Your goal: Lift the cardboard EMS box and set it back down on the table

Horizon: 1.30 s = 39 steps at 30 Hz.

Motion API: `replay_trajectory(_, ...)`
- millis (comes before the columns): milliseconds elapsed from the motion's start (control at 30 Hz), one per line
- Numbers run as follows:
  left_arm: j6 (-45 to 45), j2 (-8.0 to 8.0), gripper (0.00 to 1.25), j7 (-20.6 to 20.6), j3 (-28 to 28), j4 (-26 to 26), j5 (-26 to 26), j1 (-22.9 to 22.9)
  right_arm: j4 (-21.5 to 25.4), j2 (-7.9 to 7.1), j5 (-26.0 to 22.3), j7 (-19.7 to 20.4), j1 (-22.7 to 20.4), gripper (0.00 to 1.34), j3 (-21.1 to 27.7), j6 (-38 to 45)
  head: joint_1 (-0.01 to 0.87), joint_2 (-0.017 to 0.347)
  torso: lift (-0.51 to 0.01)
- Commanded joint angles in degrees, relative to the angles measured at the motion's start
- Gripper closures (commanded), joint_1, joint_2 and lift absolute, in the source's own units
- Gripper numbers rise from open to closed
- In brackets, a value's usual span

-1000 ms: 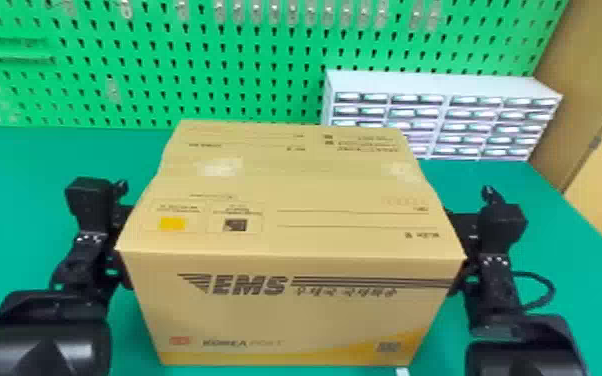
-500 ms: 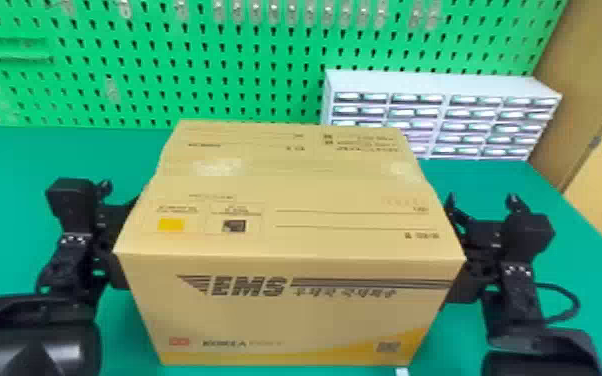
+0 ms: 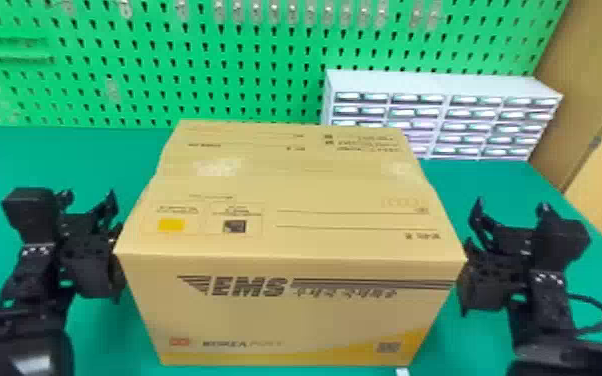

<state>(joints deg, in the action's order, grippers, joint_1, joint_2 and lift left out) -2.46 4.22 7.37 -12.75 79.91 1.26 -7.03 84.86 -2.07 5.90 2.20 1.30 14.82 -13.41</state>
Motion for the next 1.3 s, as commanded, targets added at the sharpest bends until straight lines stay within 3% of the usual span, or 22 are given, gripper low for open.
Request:
replay_trajectory(0, 0.00, 0.00, 0.56, -0.08, -0.61, 0.24, -0.12, 0.79, 1.45, 0.14, -2.65, 0.00, -1.12, 0.28, 1.00, 1.99, 0.678, -0.014, -0.088)
replay_trajectory(233, 0.00, 0.00, 0.56, -0.08, -0.78, 0.33, -0.12, 0.97, 1.80, 0.23, -3.61, 0.00, -1.65, 0.28, 0.65, 2.69, 0.678, -0.014, -0.088)
replay_trajectory(367, -0.09, 0.00, 0.56, -0.08, -0.69, 0.33, -0.12, 0.97, 1.89, 0.58, -6.51, 0.09, -2.09, 0.27, 0.39, 3.22, 0.678, -0.014, -0.088)
replay_trajectory(667, -0.17, 0.00, 0.56, -0.08, -0.87, 0.33, -0.12, 1.32, 2.24, 0.58, -4.23, 0.09, -2.70, 0.26, 0.21, 1.55, 0.678, -0.014, -0.088)
replay_trajectory(800, -0.17, 0.00, 0.56, -0.08, -0.87, 0.33, -0.12, 1.41, 2.24, 0.23, -4.49, 0.00, -2.88, 0.08, -0.40, 1.55, 0.678, -0.014, -0.088)
replay_trajectory(1267, -0.17, 0.00, 0.56, -0.08, -0.52, 0.33, -0.12, 1.41, -0.83, 1.02, -2.12, 0.00, -2.44, 0.05, -0.23, -5.22, 0.678, -0.014, -0.088)
